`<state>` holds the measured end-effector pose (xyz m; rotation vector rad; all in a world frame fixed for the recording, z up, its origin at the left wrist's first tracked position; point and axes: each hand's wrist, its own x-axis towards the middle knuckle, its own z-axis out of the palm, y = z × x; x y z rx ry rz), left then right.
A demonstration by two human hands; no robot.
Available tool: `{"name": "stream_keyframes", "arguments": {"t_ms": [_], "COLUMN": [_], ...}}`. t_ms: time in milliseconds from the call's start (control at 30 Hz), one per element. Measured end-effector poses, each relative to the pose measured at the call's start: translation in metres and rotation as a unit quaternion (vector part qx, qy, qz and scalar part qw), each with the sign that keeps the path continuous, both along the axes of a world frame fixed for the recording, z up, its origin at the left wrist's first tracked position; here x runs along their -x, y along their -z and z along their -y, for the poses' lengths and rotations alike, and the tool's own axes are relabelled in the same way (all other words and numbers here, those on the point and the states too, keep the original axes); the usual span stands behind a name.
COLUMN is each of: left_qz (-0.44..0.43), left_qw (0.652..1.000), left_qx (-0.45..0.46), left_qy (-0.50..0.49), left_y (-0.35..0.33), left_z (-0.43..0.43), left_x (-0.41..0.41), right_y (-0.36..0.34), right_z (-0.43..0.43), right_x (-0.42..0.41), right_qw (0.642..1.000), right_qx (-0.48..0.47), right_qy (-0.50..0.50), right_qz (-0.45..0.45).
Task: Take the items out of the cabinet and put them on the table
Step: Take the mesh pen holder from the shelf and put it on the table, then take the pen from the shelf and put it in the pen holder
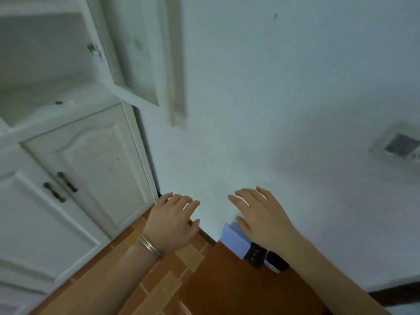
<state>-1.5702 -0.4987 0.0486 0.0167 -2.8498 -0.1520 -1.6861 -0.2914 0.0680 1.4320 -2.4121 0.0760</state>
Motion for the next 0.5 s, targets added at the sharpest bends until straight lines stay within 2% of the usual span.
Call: {"name": "stream_keyframes", "arguments": {"t_ms": [100,267,500], "left_qz": [-0.046,-0.077,-0.097], "left_qw": [0.997,0.983,0.966], "left_qx": [0.011,0.035,0.080], "left_qy": [-0.068,-0.166,-0.225], "left_y": [-0.044,-0.084,-0.116], "left_z": [0.048,0.129,0.251], "left_x": [-0.020,-0.086,-0.150], "right_y": [-0.042,-0.086,-0.111], "right_z": [0.055,0.156,0.305], "right_x": [-0.009,-0.038,-0.082], "right_qw": [0.999,0.990,0.976], "right_qx": [0.021,0.038,0.062], "right_qy": [-0.047,-0.132,-0.207], "right_qz": [0.002,-0.015,-0.026]}}
